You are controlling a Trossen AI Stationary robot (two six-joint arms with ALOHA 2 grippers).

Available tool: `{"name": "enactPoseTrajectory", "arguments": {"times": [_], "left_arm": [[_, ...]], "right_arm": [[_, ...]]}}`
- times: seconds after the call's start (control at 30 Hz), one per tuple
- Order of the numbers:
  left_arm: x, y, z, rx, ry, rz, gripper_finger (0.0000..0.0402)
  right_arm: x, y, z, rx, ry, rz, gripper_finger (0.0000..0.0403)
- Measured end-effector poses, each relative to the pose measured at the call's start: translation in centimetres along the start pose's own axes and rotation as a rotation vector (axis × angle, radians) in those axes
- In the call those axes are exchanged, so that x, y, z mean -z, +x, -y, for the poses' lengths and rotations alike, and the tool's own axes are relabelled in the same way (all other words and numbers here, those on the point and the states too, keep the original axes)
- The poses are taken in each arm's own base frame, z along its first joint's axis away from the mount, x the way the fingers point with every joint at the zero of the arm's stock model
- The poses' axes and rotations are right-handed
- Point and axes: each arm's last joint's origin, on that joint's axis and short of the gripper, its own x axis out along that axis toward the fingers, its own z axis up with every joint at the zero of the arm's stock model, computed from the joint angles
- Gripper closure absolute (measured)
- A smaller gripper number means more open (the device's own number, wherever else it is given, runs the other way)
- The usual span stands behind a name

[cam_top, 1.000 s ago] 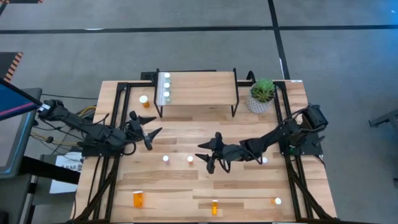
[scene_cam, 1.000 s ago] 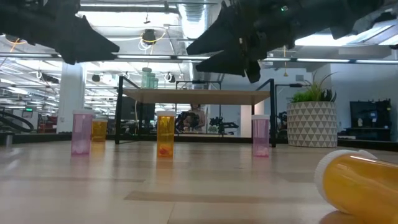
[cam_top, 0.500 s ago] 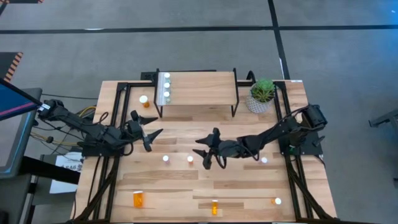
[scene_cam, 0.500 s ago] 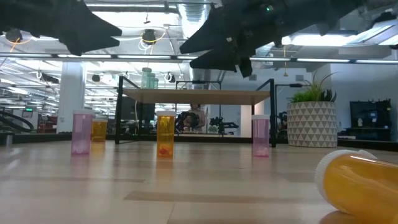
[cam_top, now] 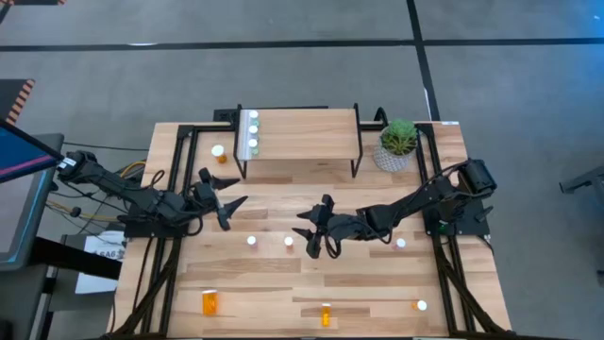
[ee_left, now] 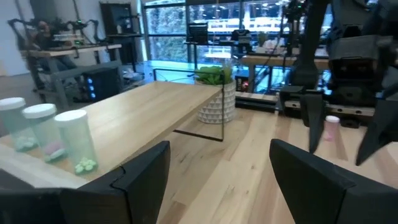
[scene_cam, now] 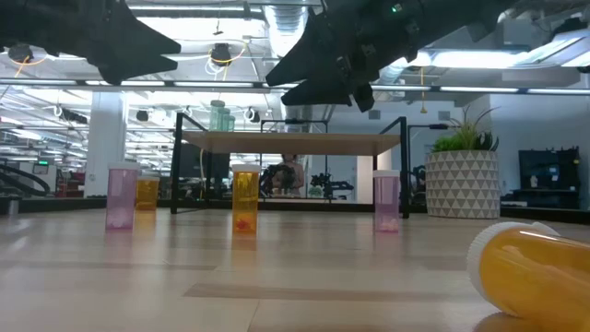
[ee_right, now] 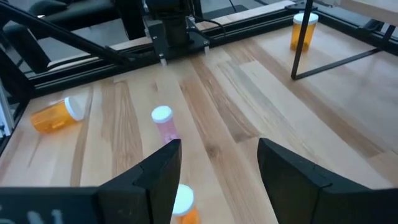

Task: Pick and place medicine bottles onto shelf by color
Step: Put the middle pink pill bottle on the shelf

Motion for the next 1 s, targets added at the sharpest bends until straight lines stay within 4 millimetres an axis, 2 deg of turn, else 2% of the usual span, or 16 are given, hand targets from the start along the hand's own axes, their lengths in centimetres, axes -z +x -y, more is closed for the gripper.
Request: {"name": "enactPoseTrajectory", "arguments": {"times": [0.27,0.63,1.0], "left_arm": [[0.0,0.0,0.1,0.021,0.000,-0.002,0.0136],[0.1,0.0,0.1,0.048,-0.011,-0.009,0.0136],[0.1,0.0,0.3,0.109,-0.024,-0.010,0.0136]], "right_arm": [[-0.6,-0.5,0.0,-0.002,0.006,0.001,0.0168],[-1.0,-0.7,-0.1,0.056,-0.005,-0.139,0.0168],[-0.5,-1.0,-0.6,0.035,-0.010,-0.203,0.0168]]}}
